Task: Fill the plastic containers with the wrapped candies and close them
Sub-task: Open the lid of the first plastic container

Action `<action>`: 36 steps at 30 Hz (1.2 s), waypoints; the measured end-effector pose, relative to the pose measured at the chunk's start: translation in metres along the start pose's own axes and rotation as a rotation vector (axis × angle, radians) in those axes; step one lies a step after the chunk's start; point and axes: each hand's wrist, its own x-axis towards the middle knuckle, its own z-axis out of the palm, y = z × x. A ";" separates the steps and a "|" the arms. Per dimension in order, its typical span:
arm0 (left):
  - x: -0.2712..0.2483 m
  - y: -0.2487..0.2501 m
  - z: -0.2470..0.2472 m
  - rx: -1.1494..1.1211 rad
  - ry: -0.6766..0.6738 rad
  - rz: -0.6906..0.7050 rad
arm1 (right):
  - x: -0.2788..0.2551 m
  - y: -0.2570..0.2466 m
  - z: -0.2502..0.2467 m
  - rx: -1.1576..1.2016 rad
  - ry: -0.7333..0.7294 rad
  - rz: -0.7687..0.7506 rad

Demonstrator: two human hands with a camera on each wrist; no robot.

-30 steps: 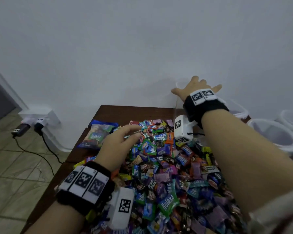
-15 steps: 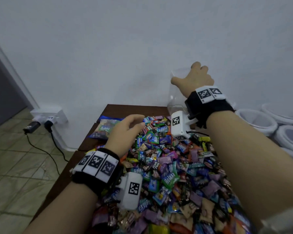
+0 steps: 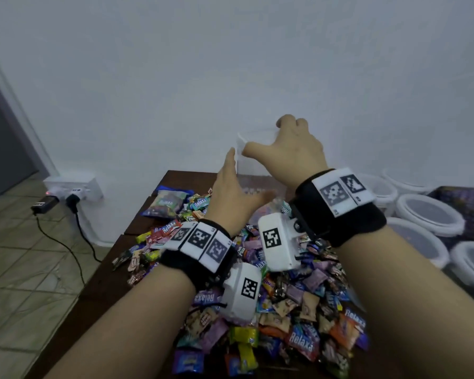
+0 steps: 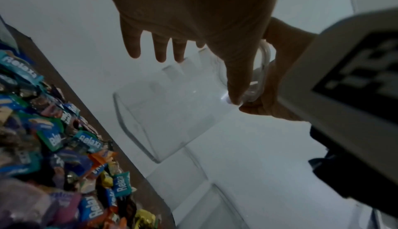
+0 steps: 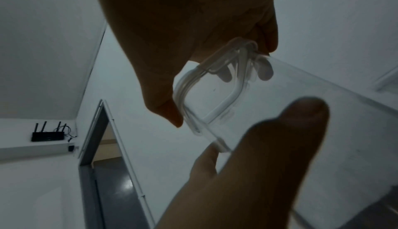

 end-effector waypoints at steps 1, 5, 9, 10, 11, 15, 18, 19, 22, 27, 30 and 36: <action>-0.003 0.003 0.003 -0.022 0.025 0.009 | -0.007 0.000 -0.002 0.014 -0.009 -0.002; -0.016 0.006 0.006 -0.034 0.057 0.009 | -0.029 0.008 -0.007 0.074 -0.020 -0.011; -0.033 0.001 0.003 0.022 0.001 0.065 | -0.038 0.027 -0.013 0.220 -0.056 0.053; -0.037 -0.001 0.002 0.040 -0.017 0.079 | -0.037 0.033 -0.013 0.274 -0.060 0.084; -0.042 -0.002 0.001 0.051 -0.031 0.091 | -0.036 0.039 -0.012 0.334 -0.064 0.114; -0.059 -0.007 -0.003 0.059 -0.098 0.125 | -0.042 0.054 -0.009 0.384 -0.155 0.154; -0.068 -0.013 -0.003 0.049 -0.136 0.127 | -0.048 0.065 -0.001 0.378 -0.174 0.154; -0.070 -0.015 -0.002 0.043 -0.148 0.122 | -0.051 0.067 0.002 0.401 -0.180 0.167; -0.075 -0.020 0.000 0.019 -0.154 0.124 | -0.058 0.071 0.010 0.493 -0.211 0.216; -0.083 -0.021 -0.002 0.018 -0.153 0.133 | -0.066 0.072 0.017 0.624 -0.221 0.262; -0.086 -0.021 -0.004 0.050 -0.165 0.136 | -0.067 0.075 0.021 0.666 -0.229 0.260; -0.090 -0.023 -0.006 0.097 -0.178 0.134 | -0.074 0.075 0.021 0.729 -0.192 0.251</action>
